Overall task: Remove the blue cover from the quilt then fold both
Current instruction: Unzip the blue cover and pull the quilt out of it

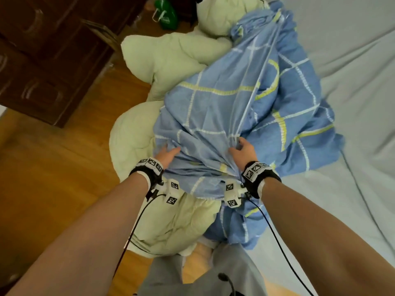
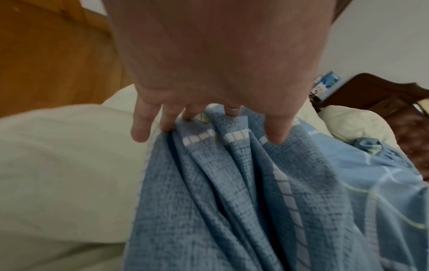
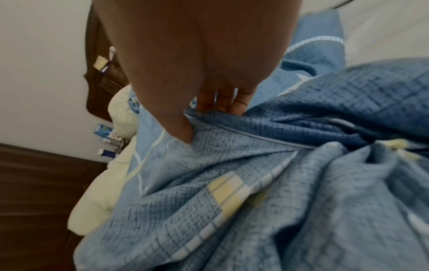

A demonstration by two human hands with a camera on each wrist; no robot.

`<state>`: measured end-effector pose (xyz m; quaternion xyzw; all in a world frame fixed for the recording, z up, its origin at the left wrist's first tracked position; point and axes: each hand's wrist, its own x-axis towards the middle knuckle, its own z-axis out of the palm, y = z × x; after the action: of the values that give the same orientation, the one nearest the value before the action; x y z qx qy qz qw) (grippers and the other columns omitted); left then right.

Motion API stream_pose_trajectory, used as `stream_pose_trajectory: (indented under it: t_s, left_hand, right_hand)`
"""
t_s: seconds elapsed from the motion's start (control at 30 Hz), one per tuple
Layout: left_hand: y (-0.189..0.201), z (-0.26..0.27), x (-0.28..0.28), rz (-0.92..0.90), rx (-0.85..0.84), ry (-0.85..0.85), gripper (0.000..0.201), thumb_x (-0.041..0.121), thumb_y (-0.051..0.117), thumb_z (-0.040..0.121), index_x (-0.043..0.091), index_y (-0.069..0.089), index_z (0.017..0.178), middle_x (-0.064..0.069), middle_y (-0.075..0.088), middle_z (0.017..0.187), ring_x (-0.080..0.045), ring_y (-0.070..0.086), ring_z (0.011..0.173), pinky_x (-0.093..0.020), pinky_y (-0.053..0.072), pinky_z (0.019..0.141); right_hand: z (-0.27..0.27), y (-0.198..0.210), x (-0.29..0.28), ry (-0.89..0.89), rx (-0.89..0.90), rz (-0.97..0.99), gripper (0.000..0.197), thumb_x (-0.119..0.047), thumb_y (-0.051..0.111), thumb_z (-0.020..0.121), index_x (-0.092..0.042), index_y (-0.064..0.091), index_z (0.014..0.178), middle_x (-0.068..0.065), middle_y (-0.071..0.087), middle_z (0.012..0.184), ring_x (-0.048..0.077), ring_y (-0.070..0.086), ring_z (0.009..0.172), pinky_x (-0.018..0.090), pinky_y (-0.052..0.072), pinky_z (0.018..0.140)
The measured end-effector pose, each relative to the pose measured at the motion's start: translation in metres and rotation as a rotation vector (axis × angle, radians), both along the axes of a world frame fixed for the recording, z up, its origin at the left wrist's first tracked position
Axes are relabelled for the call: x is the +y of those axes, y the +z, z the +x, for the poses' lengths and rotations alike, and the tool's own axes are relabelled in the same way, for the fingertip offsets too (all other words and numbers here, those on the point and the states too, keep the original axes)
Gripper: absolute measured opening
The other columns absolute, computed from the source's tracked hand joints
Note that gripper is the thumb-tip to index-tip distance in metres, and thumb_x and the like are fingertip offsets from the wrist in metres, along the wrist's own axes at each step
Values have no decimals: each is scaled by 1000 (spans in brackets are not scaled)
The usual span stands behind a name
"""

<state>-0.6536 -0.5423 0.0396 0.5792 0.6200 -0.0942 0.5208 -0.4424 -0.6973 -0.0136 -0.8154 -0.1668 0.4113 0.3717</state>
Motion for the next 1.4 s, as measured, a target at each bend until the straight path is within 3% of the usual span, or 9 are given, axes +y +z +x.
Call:
stream_pose_trajectory:
  t_s: [0.13, 0.27, 0.5, 0.67, 0.83, 1.07, 1.13, 1.23, 1.4]
  left_hand:
    - [-6, 28, -12, -389, -240, 183, 94, 84, 66, 54, 29, 58, 130, 0, 62, 129, -23, 59, 115, -42, 45, 99]
    - [8, 48, -15, -544, -401, 70, 94, 84, 59, 62, 16, 61, 127, -11, 67, 122, -28, 63, 114, -43, 48, 99]
    - [2, -1, 34, 146, -143, -153, 11, 8, 67, 82, 13, 62, 74, -10, 65, 72, -30, 66, 78, -27, 52, 57]
    - [-5, -58, 63, 255, -29, -195, 7, 17, 52, 90, 22, 57, 89, -7, 69, 86, -27, 69, 71, -42, 60, 70]
    - [-15, -87, 83, 143, -48, -100, 37, 10, 52, 90, 25, 54, 123, -3, 62, 106, -29, 65, 91, -46, 58, 81]
    - [-37, -103, 87, 34, -31, 54, 16, 21, 69, 86, 6, 65, 85, -14, 71, 75, -23, 62, 52, -27, 54, 50]
    - [-37, -96, 86, 16, -41, 1, 16, 21, 68, 87, 7, 66, 78, -11, 71, 66, -21, 63, 50, -21, 46, 42]
    - [-45, -82, 88, -30, -47, 1, 18, 18, 66, 89, 4, 64, 77, -13, 69, 63, -22, 63, 47, -20, 41, 37]
    - [-41, -38, 83, 27, 24, -139, 14, 22, 64, 89, 9, 65, 95, -12, 70, 85, -27, 68, 68, -32, 59, 62]
  right_hand:
    - [-9, 8, -7, 128, -48, 147, 34, -14, 64, 88, -16, 64, 122, 5, 70, 111, 24, 64, 104, 36, 50, 95]
    - [-45, 28, 18, 529, -84, 299, 49, 10, 56, 85, -7, 59, 131, 12, 52, 134, 22, 48, 126, 22, 34, 109]
    - [-116, 40, 50, 980, -187, 63, 68, 4, 48, 90, -22, 35, 152, 9, 22, 162, 25, 29, 145, 36, 27, 117]
    - [-108, 34, 63, 348, -82, -94, 37, -13, 51, 93, -23, 63, 127, 2, 66, 124, 22, 60, 116, 27, 45, 99]
    - [-98, 21, 88, 469, -106, -458, 38, -29, 60, 87, -9, 63, 119, 19, 64, 115, 37, 60, 110, 38, 50, 91]
    - [-86, -28, 134, 250, -32, -393, 63, -37, 56, 80, -24, 41, 139, 6, 60, 100, 23, 56, 75, 35, 47, 67]
    - [-83, -21, 142, 311, -81, -435, 42, -50, 52, 90, -19, 55, 118, 10, 65, 100, 28, 61, 80, 39, 49, 74]
    - [-71, -20, 149, 436, -160, -526, 36, -34, 45, 103, -13, 55, 131, 16, 54, 137, 32, 54, 119, 39, 43, 100]
    - [-36, 9, 120, 61, -228, -380, 28, -26, 49, 98, -4, 66, 104, 21, 66, 114, 35, 62, 104, 36, 47, 85]
